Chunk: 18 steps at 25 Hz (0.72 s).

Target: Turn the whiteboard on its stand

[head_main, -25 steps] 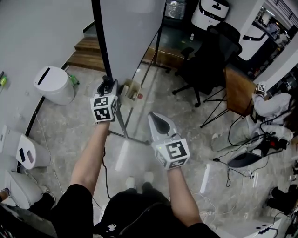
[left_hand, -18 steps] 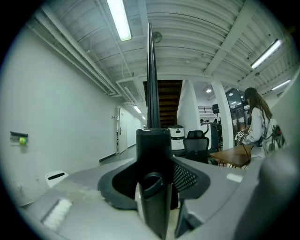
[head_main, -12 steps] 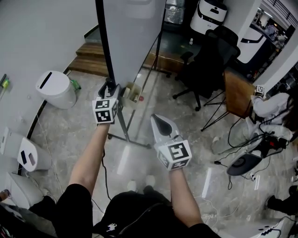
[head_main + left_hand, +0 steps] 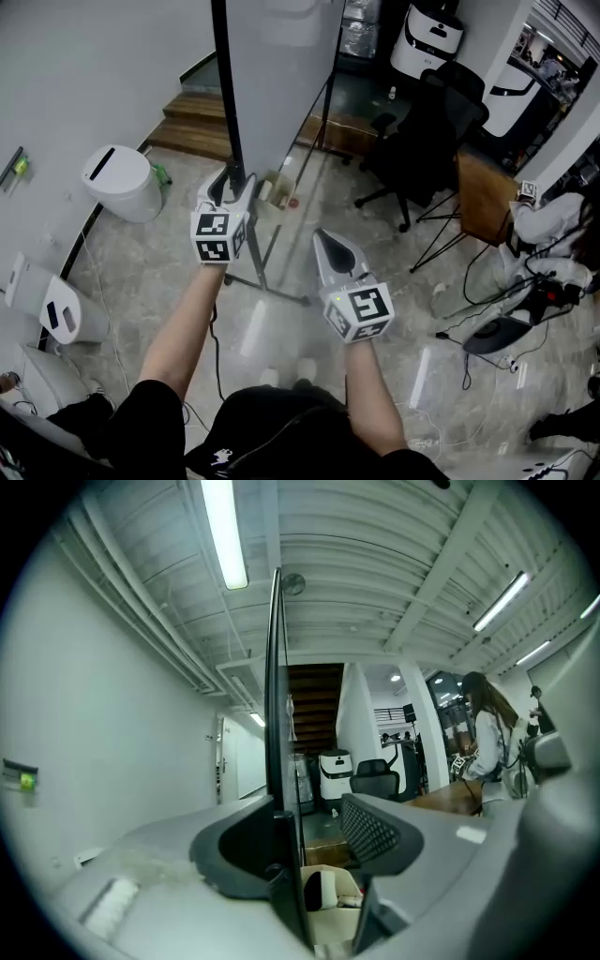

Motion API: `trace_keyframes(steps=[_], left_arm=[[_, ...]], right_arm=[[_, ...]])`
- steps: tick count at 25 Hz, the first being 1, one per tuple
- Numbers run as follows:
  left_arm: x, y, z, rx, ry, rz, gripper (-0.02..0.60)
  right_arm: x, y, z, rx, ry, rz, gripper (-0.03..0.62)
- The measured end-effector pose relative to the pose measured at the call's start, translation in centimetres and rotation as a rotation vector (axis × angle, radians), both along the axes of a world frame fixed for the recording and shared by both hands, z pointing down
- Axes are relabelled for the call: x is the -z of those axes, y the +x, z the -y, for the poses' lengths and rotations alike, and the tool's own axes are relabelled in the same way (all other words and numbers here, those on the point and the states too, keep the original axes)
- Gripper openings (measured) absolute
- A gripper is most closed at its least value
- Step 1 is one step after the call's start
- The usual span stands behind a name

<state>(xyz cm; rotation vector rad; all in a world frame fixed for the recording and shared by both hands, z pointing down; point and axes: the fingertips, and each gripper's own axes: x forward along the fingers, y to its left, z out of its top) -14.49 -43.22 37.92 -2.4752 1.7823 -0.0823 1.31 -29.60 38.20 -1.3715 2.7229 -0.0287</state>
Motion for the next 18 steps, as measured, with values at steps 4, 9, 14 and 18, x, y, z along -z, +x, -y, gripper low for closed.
trace_keyframes(steps=[4, 9, 14, 18], left_arm=[[1.8, 1.7, -1.8, -0.043, 0.035, -0.013, 0.213], [2.6, 4.7, -3.9, -0.116, 0.059, -0.024, 0.174], [2.6, 7.4, -6.0, -0.189, 0.055, -0.059, 0.128], [1.3, 9.6, -7.5, -0.244, 0.031, -0.075, 0.087]], right_arm=[[0.8, 0.7, -0.4, -0.016, 0.015, 0.014, 0.005], [1.1, 2.1, -1.0, -0.044, 0.027, 0.002, 0.005], [1.5, 3.2, -1.6, -0.074, 0.031, -0.012, 0.005], [1.6, 4.5, -2.4, -0.094, 0.029, -0.02, 0.005]])
